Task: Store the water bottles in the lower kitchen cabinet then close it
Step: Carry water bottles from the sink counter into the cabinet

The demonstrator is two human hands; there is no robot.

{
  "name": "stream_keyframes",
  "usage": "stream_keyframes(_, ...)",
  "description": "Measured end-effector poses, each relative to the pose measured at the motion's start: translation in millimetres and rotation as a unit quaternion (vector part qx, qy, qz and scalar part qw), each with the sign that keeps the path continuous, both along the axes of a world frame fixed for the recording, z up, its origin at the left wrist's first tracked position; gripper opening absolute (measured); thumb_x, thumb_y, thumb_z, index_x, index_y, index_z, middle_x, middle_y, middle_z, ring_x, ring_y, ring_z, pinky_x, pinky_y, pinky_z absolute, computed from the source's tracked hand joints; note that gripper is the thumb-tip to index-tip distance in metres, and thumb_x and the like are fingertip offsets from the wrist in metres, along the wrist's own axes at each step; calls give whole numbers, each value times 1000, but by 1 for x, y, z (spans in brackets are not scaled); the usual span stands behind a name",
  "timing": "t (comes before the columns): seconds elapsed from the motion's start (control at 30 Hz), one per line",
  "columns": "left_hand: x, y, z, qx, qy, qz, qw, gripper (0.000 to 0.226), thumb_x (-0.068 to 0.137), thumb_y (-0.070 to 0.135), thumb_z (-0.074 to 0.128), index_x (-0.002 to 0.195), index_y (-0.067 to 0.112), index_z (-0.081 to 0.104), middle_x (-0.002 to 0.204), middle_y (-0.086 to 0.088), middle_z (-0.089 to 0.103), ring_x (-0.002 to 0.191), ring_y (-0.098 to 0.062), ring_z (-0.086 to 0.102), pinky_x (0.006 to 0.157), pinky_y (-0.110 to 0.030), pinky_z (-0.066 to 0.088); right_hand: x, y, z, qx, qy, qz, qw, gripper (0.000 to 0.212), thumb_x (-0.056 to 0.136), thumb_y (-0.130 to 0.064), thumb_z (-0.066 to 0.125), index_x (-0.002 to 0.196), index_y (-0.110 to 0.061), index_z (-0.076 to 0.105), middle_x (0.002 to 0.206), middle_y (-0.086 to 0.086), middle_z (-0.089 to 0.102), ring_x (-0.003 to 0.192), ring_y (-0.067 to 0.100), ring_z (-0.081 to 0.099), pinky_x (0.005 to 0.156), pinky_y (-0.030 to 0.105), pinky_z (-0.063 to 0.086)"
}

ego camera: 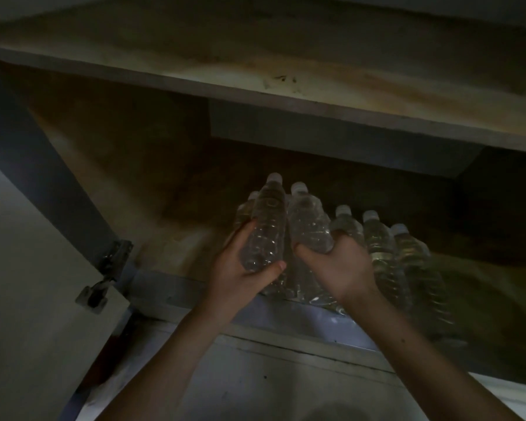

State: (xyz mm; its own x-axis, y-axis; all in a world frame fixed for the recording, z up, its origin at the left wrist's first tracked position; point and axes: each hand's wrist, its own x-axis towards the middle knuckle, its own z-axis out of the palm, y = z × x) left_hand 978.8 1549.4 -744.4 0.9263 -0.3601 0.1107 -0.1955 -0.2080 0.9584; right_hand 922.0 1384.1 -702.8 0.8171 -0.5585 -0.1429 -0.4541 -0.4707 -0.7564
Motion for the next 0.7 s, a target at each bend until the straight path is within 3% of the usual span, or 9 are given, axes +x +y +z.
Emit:
stream_keyframes(0.1,1,1,-1,1,14,-7,1000,81,68,36,86,140,32,49,135,19,54,122,0,54,102,-32,49,-15,4,-7,55,-68,-2,996,22,82,-36,72,100,-25,71,84,-12,73,78,3,69,63,15,50)
stream_keyframes(0.2,0,4,-3,1,22,-25,999,82,74,22,85,144,33,44,133,28,51,123,9,49,102,-19,44,-31,10,-14,94,-162,17,982,32,85,-20,71,115,-27,64,98,-13,74,91,0,69,82,28,58)
stream_keyframes(0.3,0,5,-3,-6,40,-24,999,77,76,16,83,135,48,44,130,25,57,121,6,54,100,-19,46,-31,12,-14,124,-187,19,974,34,87,-16,70,119,-27,64,101,-10,74,93,5,71,85,37,60)
stream_keyframes(0.47,0,4,1,-6,32,-16,999,74,75,11,82,125,50,45,121,28,59,109,14,57,85,-4,44,-16,11,-17,108,-192,15,975,33,88,-24,69,119,-33,62,104,-17,73,95,-1,69,88,33,59)
stream_keyframes(0.6,0,4,0,-1,23,-18,1000,74,76,11,82,124,52,45,123,28,58,111,14,56,85,-4,43,-6,11,-25,58,-205,14,977,38,87,-33,67,124,-31,60,109,-15,72,102,2,67,92,37,56)
stream_keyframes(0.7,0,4,2,1,20,-22,1000,74,76,10,82,126,51,45,124,25,59,110,13,57,85,-6,46,-1,8,-36,-3,-181,1,983,51,83,-55,59,131,-36,54,117,-13,67,113,11,63,96,39,53)
